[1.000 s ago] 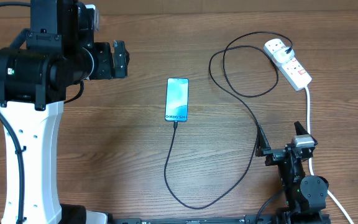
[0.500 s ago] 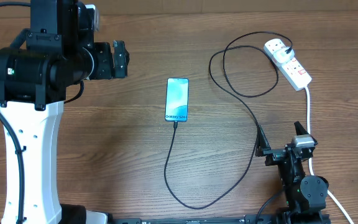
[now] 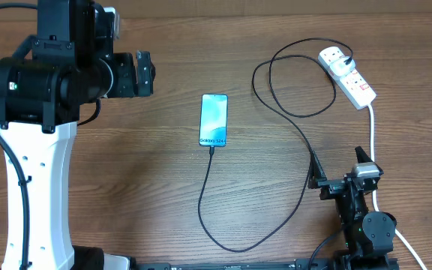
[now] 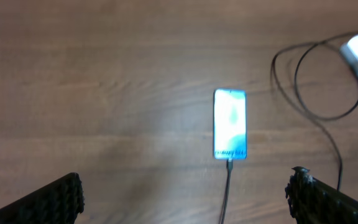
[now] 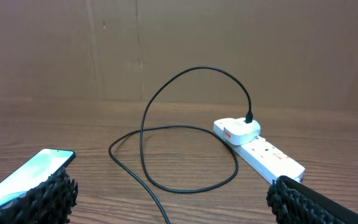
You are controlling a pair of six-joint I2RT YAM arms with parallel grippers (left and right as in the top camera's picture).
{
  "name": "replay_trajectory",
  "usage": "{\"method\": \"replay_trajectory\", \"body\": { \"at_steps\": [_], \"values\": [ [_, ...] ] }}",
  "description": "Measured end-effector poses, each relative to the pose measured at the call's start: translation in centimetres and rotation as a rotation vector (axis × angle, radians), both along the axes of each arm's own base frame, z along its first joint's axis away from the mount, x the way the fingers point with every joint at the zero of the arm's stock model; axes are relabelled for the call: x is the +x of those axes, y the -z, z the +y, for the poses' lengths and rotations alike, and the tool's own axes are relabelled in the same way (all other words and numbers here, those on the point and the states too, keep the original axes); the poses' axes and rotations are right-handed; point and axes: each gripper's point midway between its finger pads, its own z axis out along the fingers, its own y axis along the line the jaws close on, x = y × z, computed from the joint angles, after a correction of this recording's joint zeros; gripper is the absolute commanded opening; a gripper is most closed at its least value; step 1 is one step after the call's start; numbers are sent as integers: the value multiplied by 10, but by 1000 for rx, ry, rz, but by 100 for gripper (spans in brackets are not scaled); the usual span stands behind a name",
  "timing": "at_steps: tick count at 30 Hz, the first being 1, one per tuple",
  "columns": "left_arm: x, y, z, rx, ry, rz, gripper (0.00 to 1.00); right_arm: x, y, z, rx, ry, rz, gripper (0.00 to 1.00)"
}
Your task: Plug charger to phone and switch on socket
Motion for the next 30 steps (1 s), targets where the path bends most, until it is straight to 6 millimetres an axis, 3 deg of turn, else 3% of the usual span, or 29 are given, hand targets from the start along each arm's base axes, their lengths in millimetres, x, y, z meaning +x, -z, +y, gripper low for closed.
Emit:
{"method": "replay_trajectory", "body": {
  "at_steps": [7, 13, 22, 30],
  "values": [
    [-19, 15, 4, 14, -5, 54, 100, 0, 0, 0, 0, 0, 0, 100],
    [-34, 35, 11, 3, -20, -33, 100, 0, 0, 0, 0, 0, -1, 100],
    [-83, 105, 38, -13, -96, -57, 100, 0, 0, 0, 0, 0, 0, 100],
    [-122, 129, 49, 22, -89, -277, 100, 0, 0, 0, 3, 0, 0, 100]
  ]
}}
